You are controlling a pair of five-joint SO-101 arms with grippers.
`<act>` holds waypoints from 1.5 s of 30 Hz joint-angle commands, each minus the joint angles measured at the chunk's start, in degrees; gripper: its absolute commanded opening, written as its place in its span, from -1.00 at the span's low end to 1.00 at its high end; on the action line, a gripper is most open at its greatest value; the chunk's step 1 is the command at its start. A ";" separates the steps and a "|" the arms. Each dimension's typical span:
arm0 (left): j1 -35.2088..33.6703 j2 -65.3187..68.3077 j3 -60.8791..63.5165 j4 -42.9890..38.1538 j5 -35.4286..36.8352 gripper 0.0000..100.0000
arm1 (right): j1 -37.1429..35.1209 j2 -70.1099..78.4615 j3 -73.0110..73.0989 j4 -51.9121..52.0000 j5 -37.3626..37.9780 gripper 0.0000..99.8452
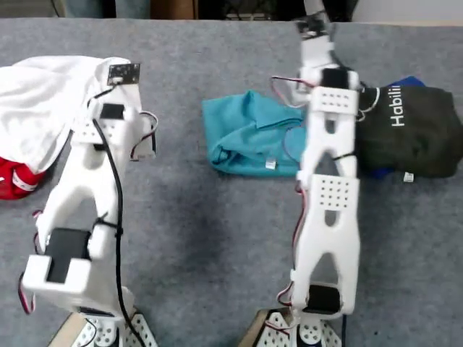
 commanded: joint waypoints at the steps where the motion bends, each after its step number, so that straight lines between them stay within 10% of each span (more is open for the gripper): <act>1: 1.27 -4.75 2.24 -3.87 -0.09 -0.94 | 1.76 -1.89 -5.93 3.96 0.09 -0.97; 7: 7.69 -4.48 0.31 -16.00 5.63 -0.94 | -7.47 -5.32 -14.81 26.73 2.11 -0.97; 16: 16.48 9.85 5.49 -34.64 11.52 -0.94 | -10.90 -5.05 0.48 26.11 10.37 -0.97; 37: 19.56 15.21 3.74 -34.29 5.10 -0.95 | 6.15 5.14 -3.03 -11.52 12.48 -0.97; 45: 15.16 0.35 1.98 -21.98 -4.40 -0.94 | 5.63 -3.65 -14.20 24.09 12.66 -0.97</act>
